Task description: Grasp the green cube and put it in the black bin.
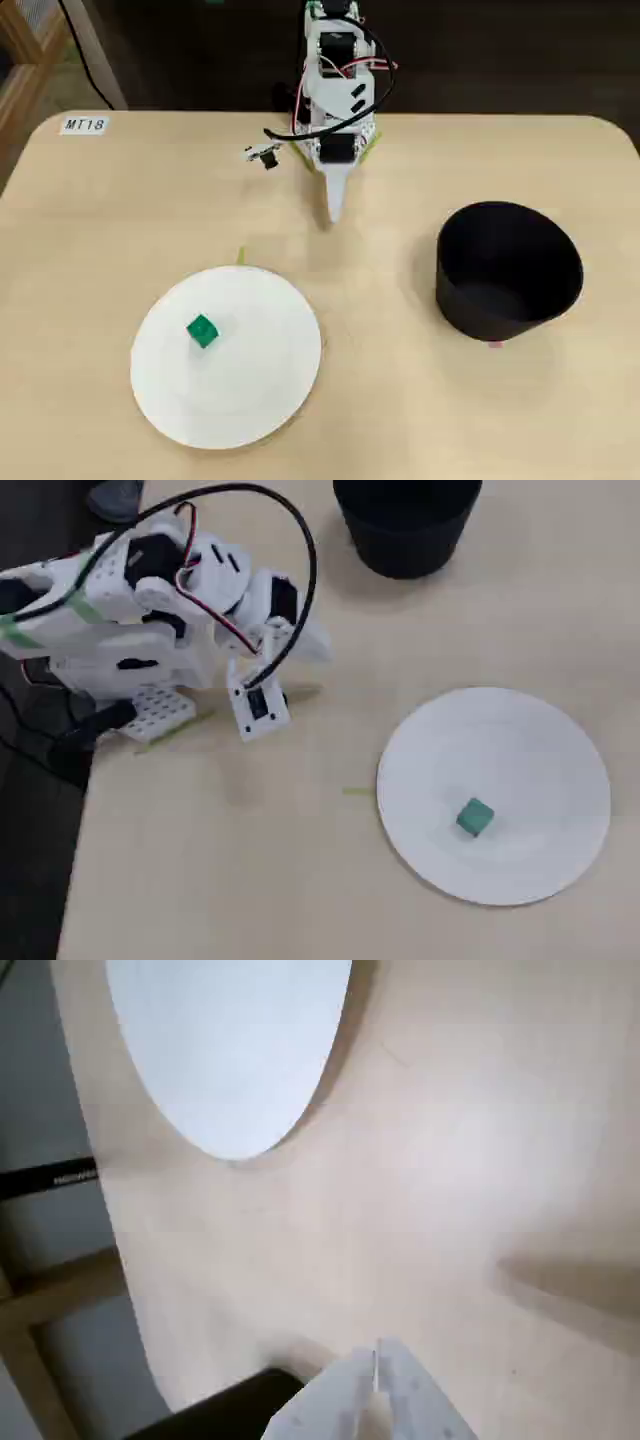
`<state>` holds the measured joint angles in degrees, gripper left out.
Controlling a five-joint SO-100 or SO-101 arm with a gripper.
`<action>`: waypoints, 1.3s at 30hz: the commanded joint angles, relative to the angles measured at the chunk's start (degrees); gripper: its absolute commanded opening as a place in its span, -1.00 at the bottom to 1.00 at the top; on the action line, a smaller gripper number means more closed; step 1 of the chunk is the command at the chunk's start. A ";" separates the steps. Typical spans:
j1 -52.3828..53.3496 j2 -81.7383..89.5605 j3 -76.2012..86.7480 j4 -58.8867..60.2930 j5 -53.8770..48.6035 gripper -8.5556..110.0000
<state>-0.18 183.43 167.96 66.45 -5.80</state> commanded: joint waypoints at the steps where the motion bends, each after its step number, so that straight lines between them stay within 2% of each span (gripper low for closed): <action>1: 2.02 0.26 -0.88 0.79 5.71 -0.83; 9: 1.05 0.26 -0.97 1.05 4.83 -0.86; 12: 1.58 0.26 -2.02 1.41 9.14 -0.86; 17: 1.93 -3.08 -21.53 5.71 12.30 -0.86; 23: 1.32 -45.53 -68.99 20.21 9.05 -0.86; 25: 0.97 -55.55 -80.07 23.20 9.05 -0.86; 35: 4.83 -78.13 -94.13 20.92 11.60 -0.86; 39: 6.24 -93.43 -111.18 25.05 13.97 -0.86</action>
<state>5.45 98.61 69.52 89.03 6.86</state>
